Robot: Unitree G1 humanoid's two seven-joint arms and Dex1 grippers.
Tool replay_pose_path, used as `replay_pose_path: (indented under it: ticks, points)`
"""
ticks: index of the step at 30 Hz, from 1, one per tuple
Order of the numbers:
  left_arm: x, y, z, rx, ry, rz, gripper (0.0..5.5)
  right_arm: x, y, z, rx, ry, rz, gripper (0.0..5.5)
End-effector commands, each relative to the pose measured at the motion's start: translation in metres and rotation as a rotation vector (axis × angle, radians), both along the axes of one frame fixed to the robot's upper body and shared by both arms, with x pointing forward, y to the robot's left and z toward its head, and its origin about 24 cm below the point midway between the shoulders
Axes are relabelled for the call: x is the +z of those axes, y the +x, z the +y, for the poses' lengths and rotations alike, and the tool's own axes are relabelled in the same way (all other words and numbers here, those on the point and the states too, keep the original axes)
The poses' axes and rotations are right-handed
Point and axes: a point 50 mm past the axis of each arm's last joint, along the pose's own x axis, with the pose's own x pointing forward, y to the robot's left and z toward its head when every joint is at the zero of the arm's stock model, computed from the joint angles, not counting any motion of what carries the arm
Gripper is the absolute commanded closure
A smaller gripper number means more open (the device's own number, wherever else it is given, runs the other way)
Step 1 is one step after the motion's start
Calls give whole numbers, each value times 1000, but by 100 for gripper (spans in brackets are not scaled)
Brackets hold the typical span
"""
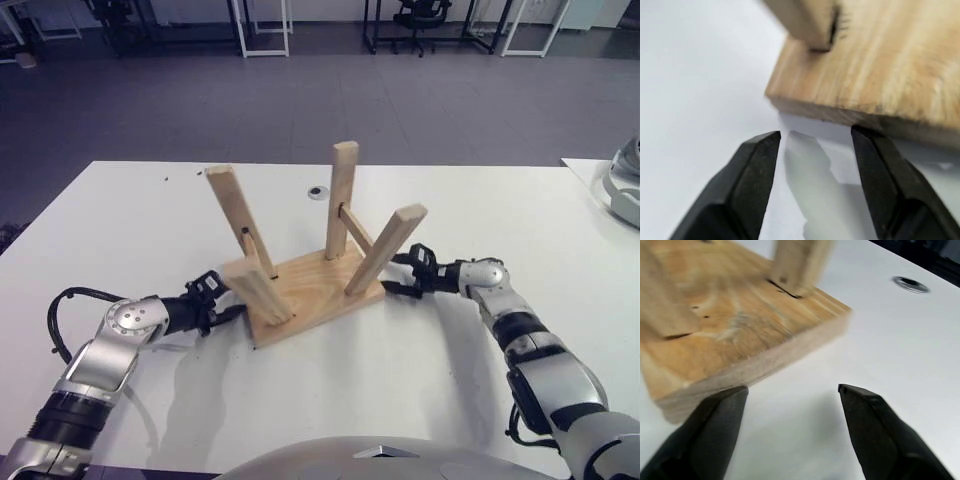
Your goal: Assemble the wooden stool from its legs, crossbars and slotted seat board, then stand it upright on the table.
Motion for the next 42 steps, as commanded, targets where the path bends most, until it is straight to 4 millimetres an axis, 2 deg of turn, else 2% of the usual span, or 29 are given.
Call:
replay_pose_path:
  ticks: [1, 4, 6, 8, 9, 11, 14, 16, 19, 23, 28, 33, 37, 40, 42]
  points:
    - [-22, -8, -10, 30, -79, 18, 289, 14, -16, 3, -47, 31, -41, 211]
    - [-13, -23, 15, 110, -56, -36, 289, 24, -23, -22, -296, -39, -110, 211]
    - [-8, -31, 31, 177, 7, -89, 289, 22, -37, -36, -435, -104, -109, 211]
    - [-11, -41, 32, 211, 47, -100, 289, 15, -60, -30, -478, -139, -62, 211]
    - [-16, -46, 23, 196, 38, -81, 289, 11, -70, -22, -481, -144, -33, 211]
    - [-23, -57, -9, 136, -28, -33, 289, 12, -87, 4, -453, -110, 20, 211]
    - [-25, -67, -42, 85, -94, 20, 289, 17, -87, 26, -444, -82, 28, 211]
    - [-25, -70, -56, 76, -91, 38, 289, 23, -86, 40, -405, -58, 27, 211]
    - [-8, -65, -68, 86, -161, 18, 289, 39, -92, 55, -308, 39, 46, 211]
    - [29, -59, -73, 71, -322, -16, 289, 63, -92, 50, -246, 109, 42, 211]
    - [66, -63, -54, 9, -343, -11, 289, 101, -91, 28, -188, 144, 40, 211]
    - [97, -66, -45, -56, -312, -42, 289, 141, -92, 8, -183, 197, 8, 211]
    - [94, -67, -36, -41, -253, -9, 289, 134, -88, -7, -246, 124, 20, 211]
    - [81, -66, -11, 5, -77, 33, 289, 120, -83, -29, -303, -75, -13, 211]
    - [73, -65, 9, 1, 96, 61, 289, 115, -82, -40, -281, -199, -27, 211]
